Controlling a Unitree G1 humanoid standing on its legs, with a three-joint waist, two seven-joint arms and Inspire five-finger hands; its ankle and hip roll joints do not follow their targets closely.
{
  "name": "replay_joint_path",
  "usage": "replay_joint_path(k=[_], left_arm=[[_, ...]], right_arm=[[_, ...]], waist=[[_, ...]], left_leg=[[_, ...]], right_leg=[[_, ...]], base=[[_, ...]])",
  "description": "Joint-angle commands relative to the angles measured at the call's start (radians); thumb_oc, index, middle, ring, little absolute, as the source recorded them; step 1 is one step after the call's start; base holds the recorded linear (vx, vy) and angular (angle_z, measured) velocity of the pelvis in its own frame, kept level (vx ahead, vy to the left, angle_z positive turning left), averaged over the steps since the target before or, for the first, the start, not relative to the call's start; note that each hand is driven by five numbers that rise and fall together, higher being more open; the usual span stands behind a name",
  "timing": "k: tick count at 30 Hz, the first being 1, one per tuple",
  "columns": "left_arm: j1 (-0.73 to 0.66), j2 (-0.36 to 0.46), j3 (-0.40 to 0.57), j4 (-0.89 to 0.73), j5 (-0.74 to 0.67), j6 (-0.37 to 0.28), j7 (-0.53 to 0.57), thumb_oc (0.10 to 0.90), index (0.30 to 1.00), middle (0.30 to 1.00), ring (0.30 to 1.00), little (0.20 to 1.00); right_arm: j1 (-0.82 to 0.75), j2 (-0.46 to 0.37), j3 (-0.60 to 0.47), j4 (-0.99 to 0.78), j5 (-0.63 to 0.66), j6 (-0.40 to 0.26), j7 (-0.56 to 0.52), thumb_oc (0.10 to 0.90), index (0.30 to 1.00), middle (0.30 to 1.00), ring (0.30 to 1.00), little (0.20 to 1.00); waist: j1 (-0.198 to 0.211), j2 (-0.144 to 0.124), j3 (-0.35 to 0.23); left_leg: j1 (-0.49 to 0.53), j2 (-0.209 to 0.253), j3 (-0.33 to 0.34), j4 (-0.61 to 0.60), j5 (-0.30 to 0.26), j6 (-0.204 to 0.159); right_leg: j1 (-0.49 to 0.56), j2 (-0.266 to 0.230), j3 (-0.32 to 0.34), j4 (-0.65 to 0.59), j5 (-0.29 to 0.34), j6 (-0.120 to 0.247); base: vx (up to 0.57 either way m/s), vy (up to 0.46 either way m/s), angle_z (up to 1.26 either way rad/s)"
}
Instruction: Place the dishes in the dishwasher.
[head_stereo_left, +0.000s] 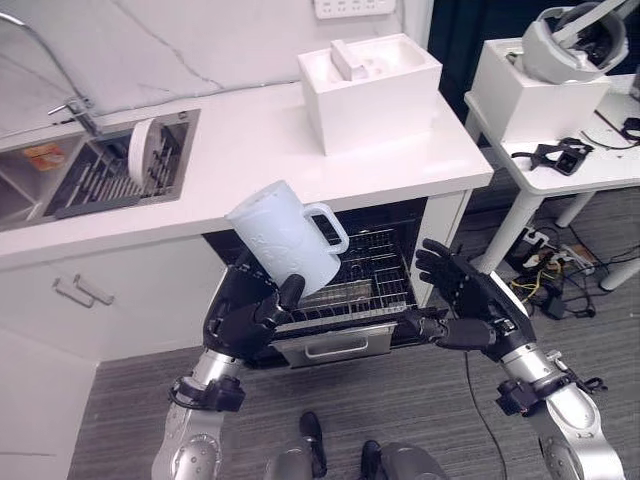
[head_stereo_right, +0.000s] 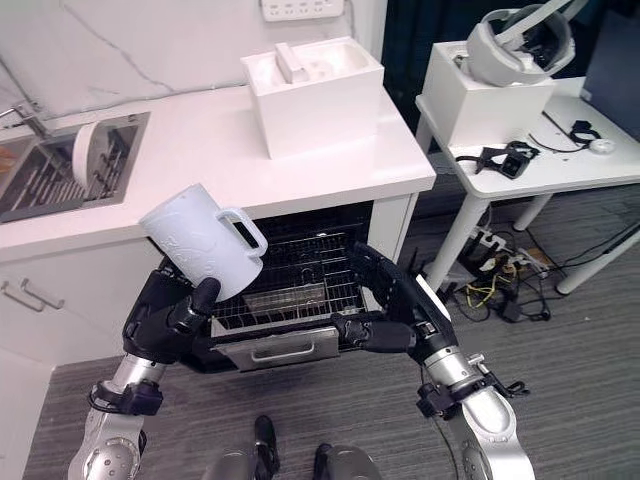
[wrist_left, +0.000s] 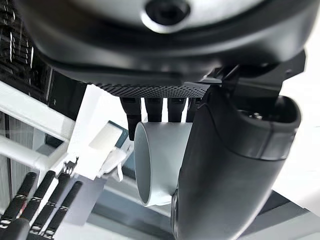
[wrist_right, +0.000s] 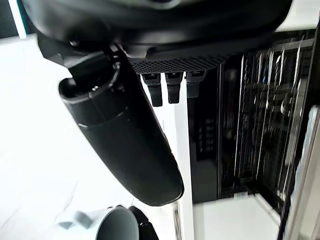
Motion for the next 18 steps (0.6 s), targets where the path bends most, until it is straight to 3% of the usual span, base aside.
replay_joint_path(k=[1, 5, 8, 14, 16, 18], left_arm=[[-0.074, 0.008, 0.040, -0.096, -0.016, -0.083, -0.009, 0.400, 0.300, 0.300, 0.300, 0.300], [-0.078, 0.006, 0.040, -0.110, -0.008, -0.079, 0.000, 0.400, 0.300, 0.300, 0.300, 0.300], [-0.080, 0.007, 0.041, -0.124, -0.004, -0.085, 0.012, 0.400, 0.300, 0.300, 0.300, 0.300], [-0.102, 0.053, 0.050, -0.168, 0.176, -0.197, 0.108, 0.400, 0.300, 0.300, 0.300, 0.300], [-0.103, 0.062, 0.055, -0.172, 0.197, -0.202, 0.106, 0.400, 0.300, 0.300, 0.300, 0.300], [-0.108, 0.073, 0.051, -0.180, 0.216, -0.196, 0.099, 0.400, 0.300, 0.300, 0.300, 0.300]], right_arm=[[-0.032, 0.041, -0.050, -0.106, 0.068, -0.114, -0.013, 0.800, 0.900, 0.900, 0.900, 0.900], [-0.027, 0.067, -0.043, -0.119, 0.028, -0.182, -0.068, 0.800, 0.900, 0.900, 0.900, 0.900], [-0.035, 0.085, -0.028, -0.131, 0.043, -0.140, -0.065, 0.800, 0.900, 0.900, 0.900, 0.900], [-0.047, 0.077, -0.027, -0.133, 0.064, -0.072, -0.080, 0.800, 0.900, 0.900, 0.900, 0.900], [-0.051, 0.076, -0.031, -0.132, 0.071, -0.062, -0.080, 0.800, 0.900, 0.900, 0.900, 0.900], [-0.062, 0.078, -0.029, -0.139, 0.082, -0.053, -0.071, 0.800, 0.900, 0.900, 0.900, 0.900]], waist=[[-0.006, -0.001, -0.073], [-0.004, 0.000, -0.073], [0.002, -0.005, -0.068], [0.021, -0.020, -0.065], [0.024, -0.021, -0.065], [0.023, -0.019, -0.065]], left_leg=[[0.072, -0.026, 0.004, 0.018, -0.100, 0.007], [0.083, -0.038, -0.005, 0.018, -0.114, 0.022], [0.096, -0.052, -0.008, 0.018, -0.128, 0.041], [0.102, -0.065, -0.023, 0.018, -0.149, 0.067], [0.099, -0.068, -0.036, 0.018, -0.151, 0.073], [0.092, -0.067, -0.056, 0.018, -0.148, 0.081]], right_leg=[[0.078, -0.053, 0.006, -0.088, -0.062, 0.132], [0.081, -0.059, -0.001, -0.088, -0.061, 0.135], [0.083, -0.066, -0.002, -0.088, -0.054, 0.139], [0.079, -0.074, -0.021, -0.088, -0.036, 0.159], [0.089, -0.062, -0.024, -0.088, -0.030, 0.161], [0.115, -0.025, -0.022, -0.088, 0.044, 0.179]], base=[[0.14, 0.174, -0.07], [0.11, 0.167, 0.00], [0.13, 0.209, 0.13], [0.11, 0.180, 0.07], [0.09, 0.158, 0.00], [0.09, 0.132, 0.04]])
